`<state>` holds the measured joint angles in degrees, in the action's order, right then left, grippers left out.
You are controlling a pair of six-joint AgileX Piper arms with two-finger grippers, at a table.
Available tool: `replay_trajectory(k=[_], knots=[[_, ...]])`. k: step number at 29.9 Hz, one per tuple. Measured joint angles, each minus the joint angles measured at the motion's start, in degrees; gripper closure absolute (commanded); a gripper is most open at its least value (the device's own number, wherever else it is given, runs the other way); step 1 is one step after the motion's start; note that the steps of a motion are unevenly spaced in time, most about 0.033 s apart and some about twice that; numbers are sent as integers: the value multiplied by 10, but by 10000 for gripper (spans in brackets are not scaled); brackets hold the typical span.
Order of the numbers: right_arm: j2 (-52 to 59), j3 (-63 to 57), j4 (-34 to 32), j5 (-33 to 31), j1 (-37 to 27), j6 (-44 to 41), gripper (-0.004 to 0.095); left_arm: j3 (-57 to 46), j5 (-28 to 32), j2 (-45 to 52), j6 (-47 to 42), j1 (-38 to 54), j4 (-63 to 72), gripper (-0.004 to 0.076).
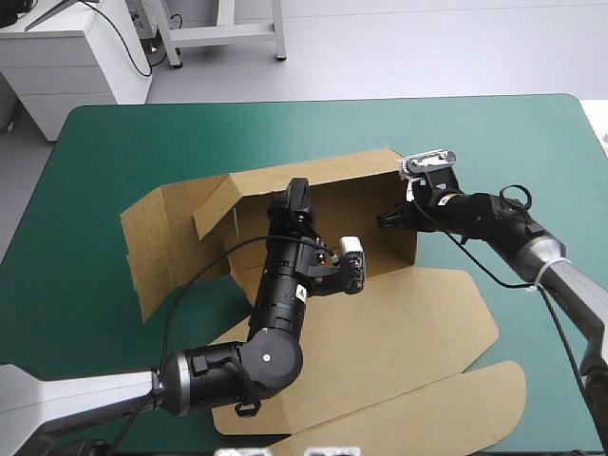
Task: Fold the box
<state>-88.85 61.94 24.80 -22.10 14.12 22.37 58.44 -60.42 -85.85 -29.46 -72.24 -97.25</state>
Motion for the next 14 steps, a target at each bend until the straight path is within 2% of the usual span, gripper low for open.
replay_trajectory(k=[3,5,7,9,14], knots=[[-6,5,-2,4,0,-9,926,5,-8,0,1,-10,1,307],[-8,7,-3,6,0,-13,926,7,-12,0,1,-11,6,367],[-9,7,-4,8,0,-15,926,9,-24,0,2,-11,27,517],[-10,8,-5,8,0,-15,926,14,-26,2,7,-11,55,711],[-10,9,-6,7,0,-15,926,67,7,41,105,6,217,724]])
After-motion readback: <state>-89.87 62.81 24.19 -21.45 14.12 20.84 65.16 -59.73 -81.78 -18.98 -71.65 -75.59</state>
